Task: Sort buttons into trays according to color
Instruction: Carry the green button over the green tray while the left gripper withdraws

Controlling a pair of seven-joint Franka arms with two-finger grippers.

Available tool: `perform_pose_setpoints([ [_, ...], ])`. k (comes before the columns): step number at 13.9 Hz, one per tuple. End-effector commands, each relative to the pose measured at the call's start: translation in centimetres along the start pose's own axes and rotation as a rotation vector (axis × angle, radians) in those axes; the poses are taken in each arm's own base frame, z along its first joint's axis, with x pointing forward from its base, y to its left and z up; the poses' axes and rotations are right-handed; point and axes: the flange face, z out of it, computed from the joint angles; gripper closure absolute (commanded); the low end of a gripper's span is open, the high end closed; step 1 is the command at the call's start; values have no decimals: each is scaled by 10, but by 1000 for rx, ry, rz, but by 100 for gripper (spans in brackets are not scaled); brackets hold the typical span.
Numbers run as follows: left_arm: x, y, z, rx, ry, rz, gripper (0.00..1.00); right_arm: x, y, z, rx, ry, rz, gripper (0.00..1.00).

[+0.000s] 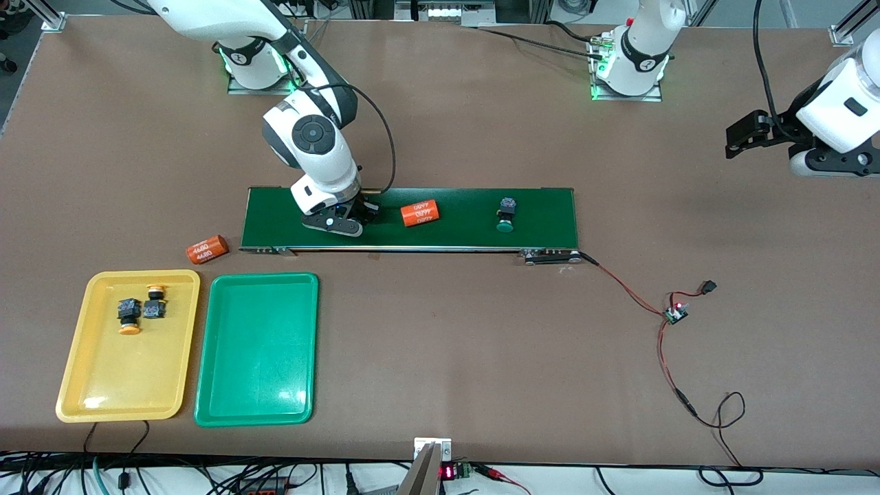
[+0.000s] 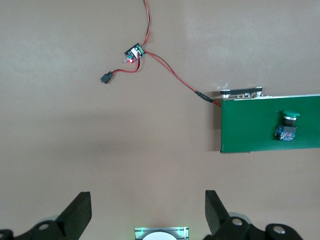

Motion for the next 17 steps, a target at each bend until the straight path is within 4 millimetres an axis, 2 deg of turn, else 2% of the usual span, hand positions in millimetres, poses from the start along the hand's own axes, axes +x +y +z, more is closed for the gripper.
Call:
perform_pose_setpoints([
  [1, -6, 0, 0, 8, 9, 29, 0, 48, 16, -41, -12, 61, -41, 98],
  [3, -2, -1, 3, 11, 6, 23, 0, 95, 29, -76, -5, 100, -47, 98],
  [4, -3, -6, 2, 10, 7, 20, 0, 115, 42, -82, -7, 117, -71, 98],
  [5, -4, -3, 2, 11, 9, 18, 0, 135, 62, -79, -15, 125, -95, 98],
  [7, 0, -2, 1, 9, 30, 22, 0, 164, 88, -66, 6, 112, -113, 98],
  [11, 2, -6, 4, 8, 27, 17, 0, 204, 115, -17, 22, 99, -99, 97],
  [14, 5, -9, 6, 17, 30, 14, 0, 217, 130, 17, 22, 96, -80, 97],
  [17, 6, -8, 7, 11, 28, 14, 0, 226, 152, 32, 10, 106, -117, 94],
])
